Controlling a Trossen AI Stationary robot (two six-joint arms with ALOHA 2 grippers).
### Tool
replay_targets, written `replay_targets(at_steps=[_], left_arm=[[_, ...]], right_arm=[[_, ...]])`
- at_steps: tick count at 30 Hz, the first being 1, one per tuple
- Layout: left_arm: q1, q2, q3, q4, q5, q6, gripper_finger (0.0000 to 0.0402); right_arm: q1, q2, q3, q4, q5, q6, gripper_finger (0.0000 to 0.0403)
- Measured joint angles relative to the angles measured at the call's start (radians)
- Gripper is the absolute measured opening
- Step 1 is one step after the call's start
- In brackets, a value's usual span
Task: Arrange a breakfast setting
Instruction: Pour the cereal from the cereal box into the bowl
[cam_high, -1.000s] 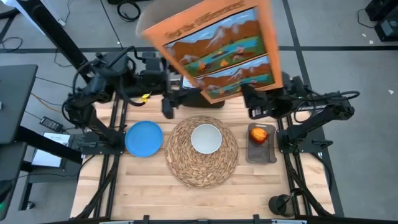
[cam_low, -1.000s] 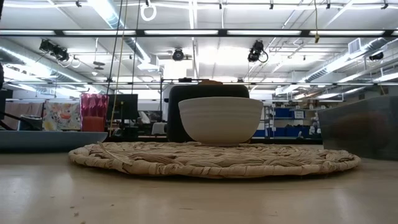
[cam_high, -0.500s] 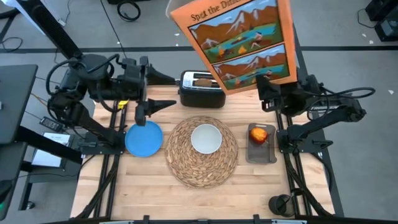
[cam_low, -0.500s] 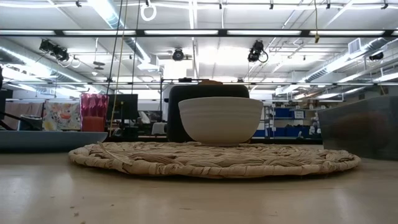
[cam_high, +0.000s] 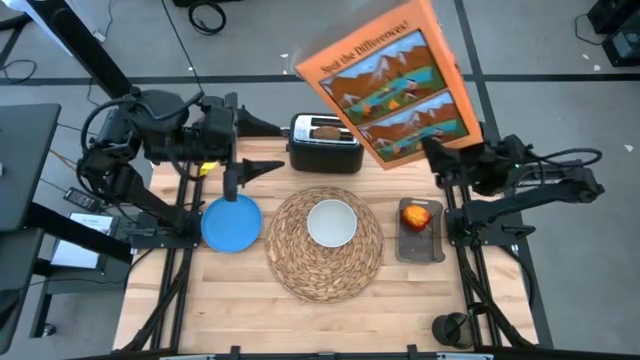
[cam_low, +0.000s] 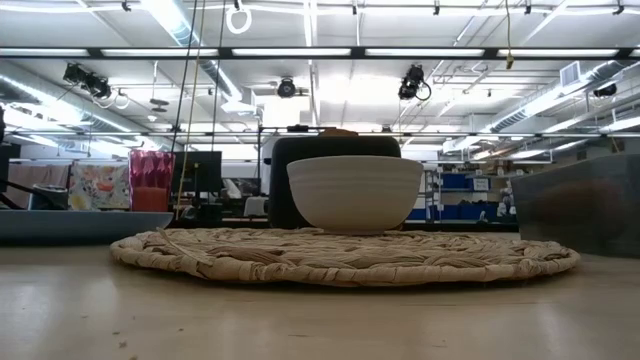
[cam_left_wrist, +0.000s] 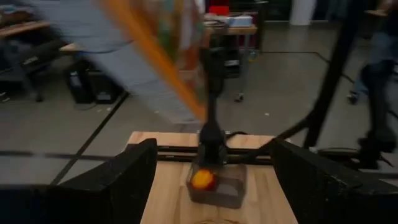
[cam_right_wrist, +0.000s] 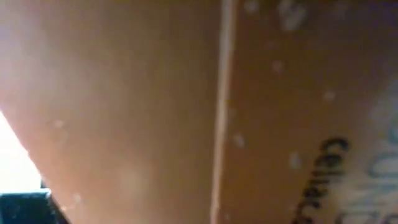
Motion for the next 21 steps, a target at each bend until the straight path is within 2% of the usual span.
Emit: replay_targets(at_steps=[4,9,15,21], left_arm=[[0.0,0.033,0.002,0.043,-0.051,-0.006,0.0318],[0.007,0.091,-0.003,0.067,-0.101,-0.064,0.0318],[0.007,0.1,0.0,0.044,-0.154,-0.173,0.0318],[0.007,0.096,0.0,-0.024,-0.223,-0.287,0.0318]], right_arm=[[0.0,-0.119,-0.094,-0.035,-0.027,0.063,0.0288],[0.001,-0.278,-0.173,-0.192,-0.078,0.143,0.0288],[0.001,-0.469,-0.193,-0.411,-0.166,0.21,0.0288],[0.001,-0.611,-0.194,-0.601,-0.195,0.248,0.0288]])
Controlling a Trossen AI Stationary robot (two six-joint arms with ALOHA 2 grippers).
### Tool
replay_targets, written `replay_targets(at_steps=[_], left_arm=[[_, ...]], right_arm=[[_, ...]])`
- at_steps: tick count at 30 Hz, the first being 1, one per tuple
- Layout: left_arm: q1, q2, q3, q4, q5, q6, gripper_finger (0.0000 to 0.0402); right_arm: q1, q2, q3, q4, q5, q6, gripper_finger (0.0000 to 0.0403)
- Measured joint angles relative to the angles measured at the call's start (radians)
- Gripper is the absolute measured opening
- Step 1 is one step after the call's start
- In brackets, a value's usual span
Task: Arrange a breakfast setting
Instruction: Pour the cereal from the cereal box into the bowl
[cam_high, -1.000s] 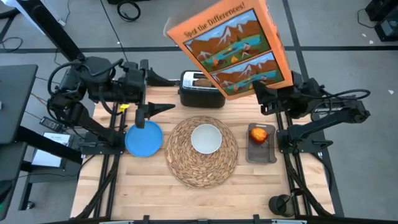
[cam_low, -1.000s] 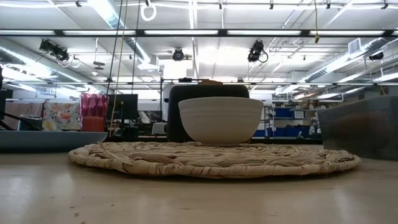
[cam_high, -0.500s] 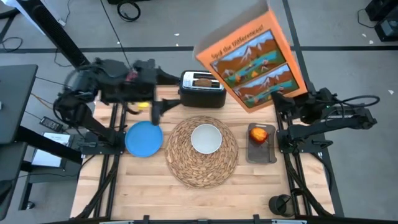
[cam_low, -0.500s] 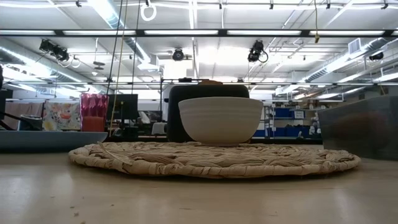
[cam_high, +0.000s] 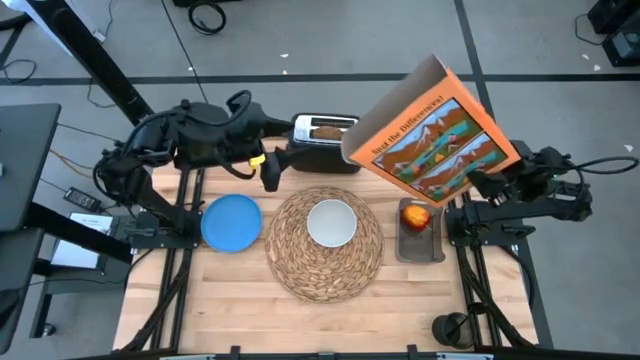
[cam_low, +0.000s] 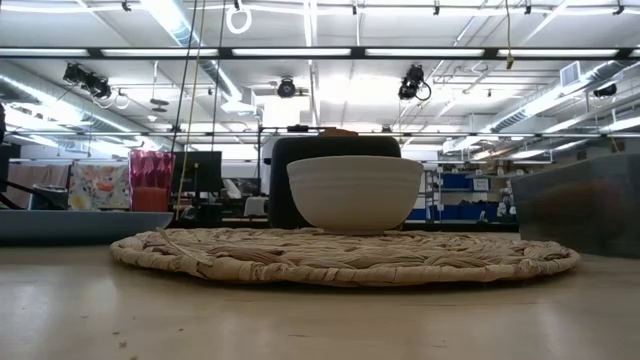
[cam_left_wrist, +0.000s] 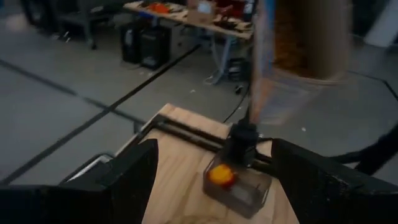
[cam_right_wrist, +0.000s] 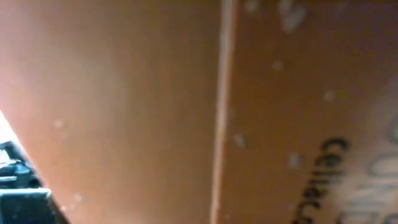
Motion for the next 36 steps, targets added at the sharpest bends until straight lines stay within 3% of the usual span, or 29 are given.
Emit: replay_targets(at_steps=[6,17,27,36], left_arm=[[0.003,0.019,0.0,-0.075,-0.042,-0.085,0.0318],[0.001,0.107,0.0,-0.102,-0.065,-0.09,0.0318],[-0.063,0.097,0.0,-0.241,-0.176,-0.196,0.0318],[-0.174,0.093,0.0,-0.395,-0.304,-0.366,0.0317]], right_arm=[[0.0,-0.097,0.0,-0.135,-0.015,0.016,0.0288],[0.0,-0.175,-0.009,-0.351,-0.025,0.02,0.0288],[0.0,-0.178,-0.199,-0.123,-0.051,0.028,0.0288],[0.0,-0.179,-0.303,-0.047,-0.047,0.018,0.0288]])
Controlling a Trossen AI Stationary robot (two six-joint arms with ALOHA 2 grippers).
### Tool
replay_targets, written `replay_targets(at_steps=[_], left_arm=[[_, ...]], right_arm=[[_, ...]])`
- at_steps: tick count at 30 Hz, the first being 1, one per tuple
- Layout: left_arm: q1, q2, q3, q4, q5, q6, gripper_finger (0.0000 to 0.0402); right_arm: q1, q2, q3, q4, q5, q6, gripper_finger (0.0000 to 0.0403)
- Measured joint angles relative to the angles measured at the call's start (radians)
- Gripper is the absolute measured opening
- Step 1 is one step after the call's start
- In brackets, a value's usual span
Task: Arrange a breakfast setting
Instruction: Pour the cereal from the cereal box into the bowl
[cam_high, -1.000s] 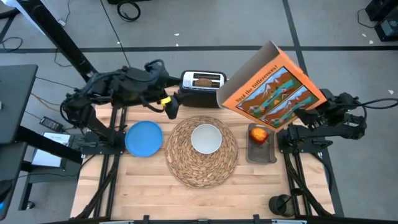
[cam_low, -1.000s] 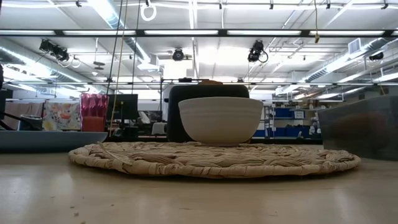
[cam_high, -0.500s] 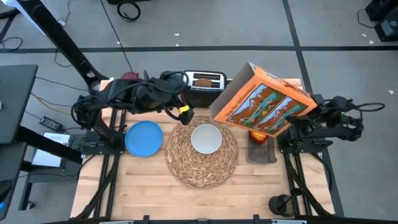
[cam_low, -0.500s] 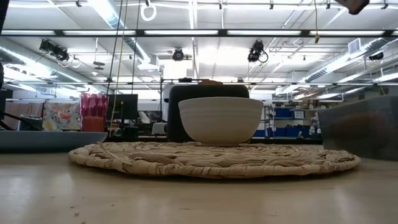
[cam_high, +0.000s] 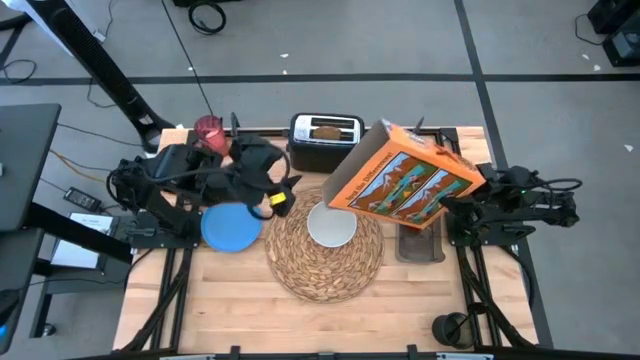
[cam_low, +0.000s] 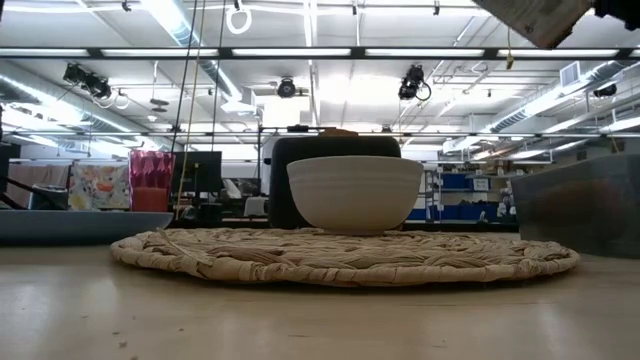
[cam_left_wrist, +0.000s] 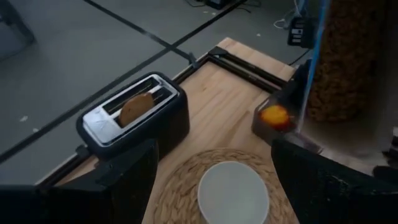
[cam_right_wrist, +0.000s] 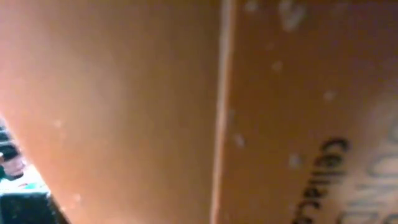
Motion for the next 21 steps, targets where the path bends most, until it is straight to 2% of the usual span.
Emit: replay_targets(at_steps=[11,21], left_arm=[[-0.097,0.051,0.0,-0.18,-0.062,-0.214,0.0317],[-0.107,0.115,0.0,-0.179,-0.059,-0.236,0.0317]], right_arm=[[0.0,0.0,-0.098,0.026,-0.004,0.025,0.0288],[0.0,0.0,-0.139,0.004,0.002,0.019,0.0287]])
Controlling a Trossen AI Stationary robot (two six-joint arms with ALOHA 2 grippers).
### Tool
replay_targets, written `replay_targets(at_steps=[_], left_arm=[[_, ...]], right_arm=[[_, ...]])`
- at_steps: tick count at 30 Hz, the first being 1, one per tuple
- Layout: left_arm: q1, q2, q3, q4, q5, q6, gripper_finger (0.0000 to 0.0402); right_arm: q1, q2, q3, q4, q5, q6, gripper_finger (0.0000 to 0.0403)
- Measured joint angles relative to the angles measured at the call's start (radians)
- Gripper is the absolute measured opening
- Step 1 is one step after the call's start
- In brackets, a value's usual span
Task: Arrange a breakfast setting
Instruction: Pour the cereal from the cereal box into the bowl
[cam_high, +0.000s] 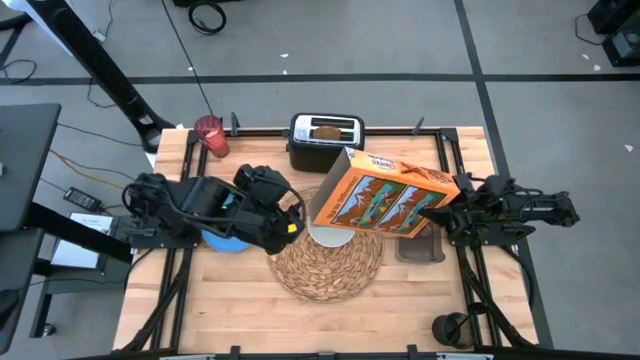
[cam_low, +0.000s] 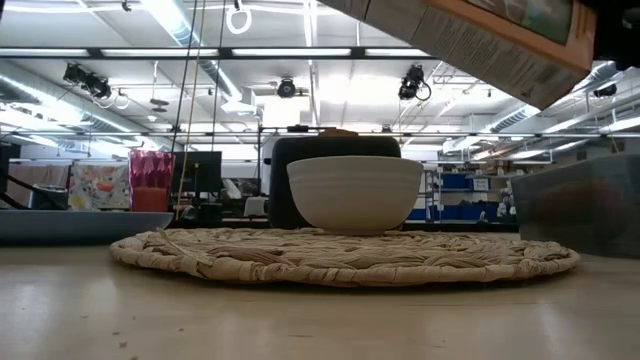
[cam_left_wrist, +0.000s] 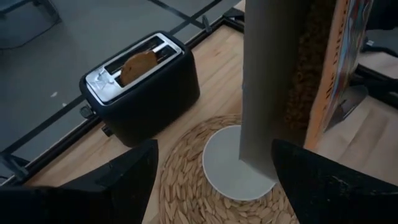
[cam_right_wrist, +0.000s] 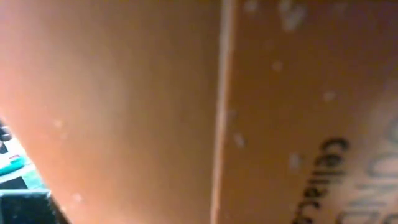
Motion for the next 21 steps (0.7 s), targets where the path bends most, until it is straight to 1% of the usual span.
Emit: replay_targets(at_steps=[6,10,12,16,19,21], left_arm=[[-0.012,0.021,0.0,0.01,0.011,-0.008,0.0317],[-0.044,0.038,0.0,0.001,0.05,-0.057,0.0317],[-0.069,0.037,0.0,0.0,0.064,-0.113,0.0317],[-0.126,0.041,0.0,0.0,0.061,-0.275,0.0317],[-0.127,0.104,0.002,0.0,0.064,-0.365,0.0317],[-0.1,0.166,-0.001,0.001,0.081,-0.426,0.0317]], right_arm=[[0.0,0.0,-0.042,0.046,0.003,0.012,0.0287],[0.0,-0.001,-0.044,0.153,0.007,0.026,0.0287],[0.0,-0.001,-0.044,0.21,0.01,0.035,0.0287],[0.0,-0.001,-0.044,0.283,0.034,0.046,0.0287],[0.0,-0.001,-0.044,0.339,0.047,0.046,0.0287],[0.0,0.0,-0.044,0.363,0.051,0.046,0.0287]])
